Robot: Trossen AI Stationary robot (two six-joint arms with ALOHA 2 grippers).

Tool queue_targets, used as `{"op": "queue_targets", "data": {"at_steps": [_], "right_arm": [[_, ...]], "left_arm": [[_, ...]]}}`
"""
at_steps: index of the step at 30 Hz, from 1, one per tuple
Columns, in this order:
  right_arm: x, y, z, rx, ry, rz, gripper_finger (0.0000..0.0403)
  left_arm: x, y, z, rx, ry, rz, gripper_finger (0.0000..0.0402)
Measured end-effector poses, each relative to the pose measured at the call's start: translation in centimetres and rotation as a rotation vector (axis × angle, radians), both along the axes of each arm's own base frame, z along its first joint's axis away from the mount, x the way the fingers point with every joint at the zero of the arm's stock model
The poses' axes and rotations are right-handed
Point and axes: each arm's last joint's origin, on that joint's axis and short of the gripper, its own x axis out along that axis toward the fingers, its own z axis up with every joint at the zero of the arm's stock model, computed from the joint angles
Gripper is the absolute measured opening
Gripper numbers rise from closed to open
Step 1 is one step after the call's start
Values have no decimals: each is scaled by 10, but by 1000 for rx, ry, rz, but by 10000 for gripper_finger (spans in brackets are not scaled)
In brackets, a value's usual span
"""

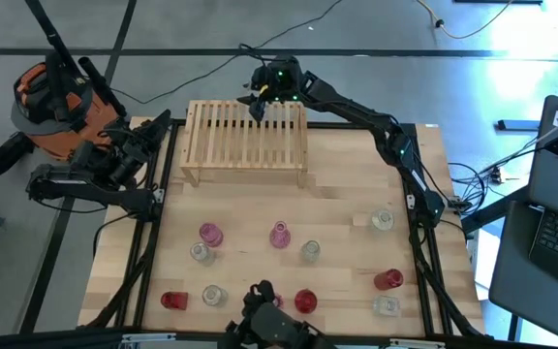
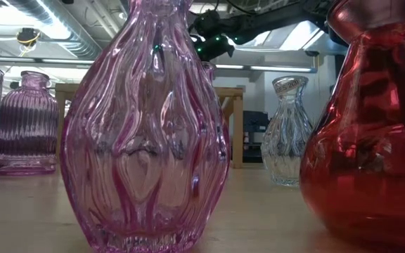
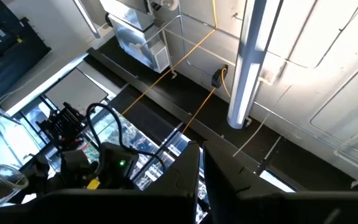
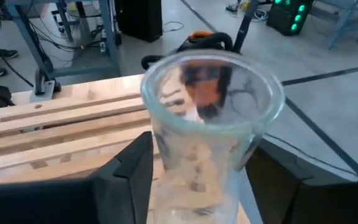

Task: Sort vases onto shelf
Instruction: Put the transparent vase on the shelf, then put the pink vase on the shelf

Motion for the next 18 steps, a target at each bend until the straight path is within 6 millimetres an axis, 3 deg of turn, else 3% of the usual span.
{"op": "queue_targets", "data": {"at_steps": [8, 15, 18], "right_arm": [[-2, 1, 11, -31, -38, -9, 257], [-11, 7, 49, -136, -194, 11, 291], [-17, 14, 68, -177, -253, 104, 290]], "left_arm": [[0, 0, 0, 7, 0, -8, 15], [0, 0, 0, 10, 5, -4, 15], [0, 0, 0, 12, 5, -6, 15]]}}
